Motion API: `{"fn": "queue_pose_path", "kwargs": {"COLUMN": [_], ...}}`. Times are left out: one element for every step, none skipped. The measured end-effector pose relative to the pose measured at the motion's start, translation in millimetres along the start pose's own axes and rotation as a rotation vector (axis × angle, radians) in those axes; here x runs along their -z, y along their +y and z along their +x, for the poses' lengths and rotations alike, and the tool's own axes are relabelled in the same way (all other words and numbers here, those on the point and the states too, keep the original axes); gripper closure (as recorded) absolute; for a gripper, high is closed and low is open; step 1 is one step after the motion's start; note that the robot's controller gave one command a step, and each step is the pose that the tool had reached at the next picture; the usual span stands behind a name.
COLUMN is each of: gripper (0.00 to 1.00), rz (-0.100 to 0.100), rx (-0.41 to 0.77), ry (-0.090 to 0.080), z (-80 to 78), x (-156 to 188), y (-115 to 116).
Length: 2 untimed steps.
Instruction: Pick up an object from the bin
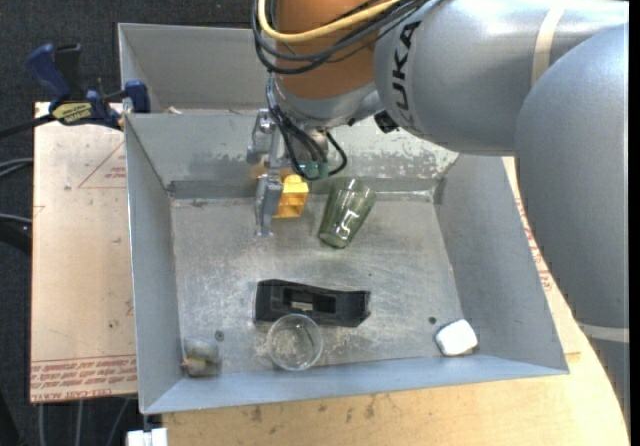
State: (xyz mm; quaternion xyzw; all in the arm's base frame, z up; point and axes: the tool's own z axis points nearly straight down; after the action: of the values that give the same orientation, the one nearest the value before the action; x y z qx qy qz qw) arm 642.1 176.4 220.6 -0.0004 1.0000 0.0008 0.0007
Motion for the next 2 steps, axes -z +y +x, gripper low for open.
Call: {"fn": "queue_pose_path", "kwargs": {"gripper": [0.00, 0.00], "rz": [0.000, 0.002], "rx": [0.071, 0.136], "ry": [-0.004, 0.011], "z": [53.7, 60.3], "x": [-52.2, -62.6], "y": [-44.8, -68.6]}}
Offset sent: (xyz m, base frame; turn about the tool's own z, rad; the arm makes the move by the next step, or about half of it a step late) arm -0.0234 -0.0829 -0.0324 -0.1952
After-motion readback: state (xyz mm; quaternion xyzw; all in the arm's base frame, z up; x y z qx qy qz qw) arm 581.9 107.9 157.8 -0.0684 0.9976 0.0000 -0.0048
